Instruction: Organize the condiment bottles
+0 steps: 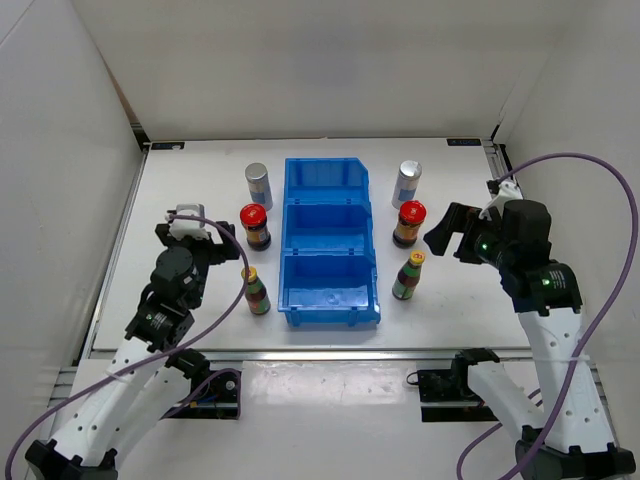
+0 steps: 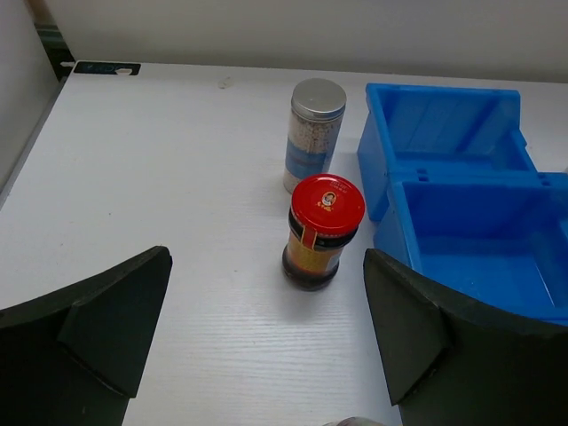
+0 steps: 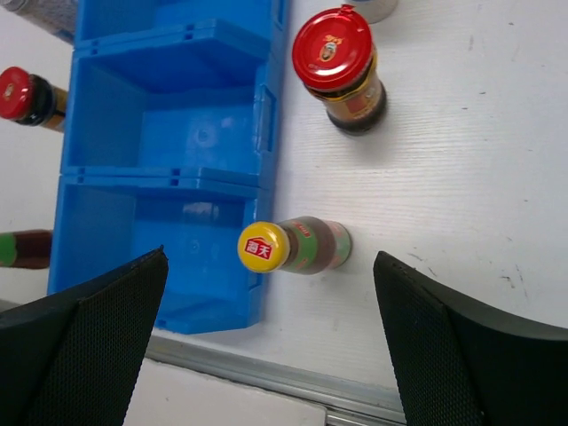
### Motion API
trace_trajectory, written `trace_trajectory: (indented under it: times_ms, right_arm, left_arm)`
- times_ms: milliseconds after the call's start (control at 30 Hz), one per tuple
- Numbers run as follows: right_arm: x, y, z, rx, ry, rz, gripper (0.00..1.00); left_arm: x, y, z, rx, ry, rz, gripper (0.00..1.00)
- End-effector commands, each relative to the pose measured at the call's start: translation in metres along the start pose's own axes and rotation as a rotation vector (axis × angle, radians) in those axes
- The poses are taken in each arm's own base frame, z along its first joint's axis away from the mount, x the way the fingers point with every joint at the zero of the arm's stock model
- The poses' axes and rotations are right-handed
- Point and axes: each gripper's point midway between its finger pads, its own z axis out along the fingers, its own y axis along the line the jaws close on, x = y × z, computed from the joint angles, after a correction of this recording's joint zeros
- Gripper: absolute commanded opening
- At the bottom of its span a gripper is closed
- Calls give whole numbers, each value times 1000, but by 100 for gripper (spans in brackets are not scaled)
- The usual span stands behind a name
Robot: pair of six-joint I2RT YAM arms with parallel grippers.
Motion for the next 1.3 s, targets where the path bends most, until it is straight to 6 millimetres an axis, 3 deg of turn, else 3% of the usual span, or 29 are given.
trace_trajectory:
  times_ms: [0, 167, 233, 300, 367, 400, 500, 533, 600, 633, 700, 767, 933, 1133, 1267]
  right_arm:
    - [0, -10, 0, 53, -26, 13, 100]
    - [5, 7, -4, -51, -18, -65, 100]
    - [-9, 19, -19, -91, -74, -97, 100]
    - [-36, 28, -43, -94, -192, -120, 100]
    - [-45, 29, -46, -94, -238, -138, 100]
    - [-45, 29, -39, -103, -248, -158, 100]
    - [-26, 13, -16, -38, -188, -95, 100]
    - [-18, 7, -9, -17, -167, -89, 100]
    - [-6, 16, -4, -93, -114, -134, 100]
    - [4, 33, -3, -206, -76, -156, 100]
    - [27, 30, 9, -222, -42, -100, 100]
    - [34, 26, 10, -229, -98, -89, 100]
    - [71, 9, 29, -236, -138, -171, 100]
    - [64, -4, 37, -175, -277, -170, 100]
    - [75, -11, 55, -151, -234, -164, 100]
  left_arm:
    - [-5, -3, -1, 25, -42, 10, 100]
    - [1, 1, -3, -3, -47, -21, 100]
    - [1, -1, -3, 7, -46, -20, 100]
    - [1, -1, -1, 7, -46, -7, 100]
    - [1, -1, -1, 7, -46, -16, 100]
    - [7, -1, 1, 5, -30, -8, 100]
    - [6, -4, 1, 15, -38, -11, 100]
    - [15, -4, 1, 14, -20, -2, 100]
    - [21, -2, 2, 12, -8, 30, 100]
    - [19, -3, 2, 13, -16, 26, 100]
    - [19, 0, 2, 1, -17, 26, 100]
    - [19, 0, 2, 1, -17, 35, 100]
    - [21, 1, 3, -9, -18, 35, 100]
    - [23, 1, 4, -9, -9, 48, 100]
    - [23, 1, 4, -9, -9, 48, 100]
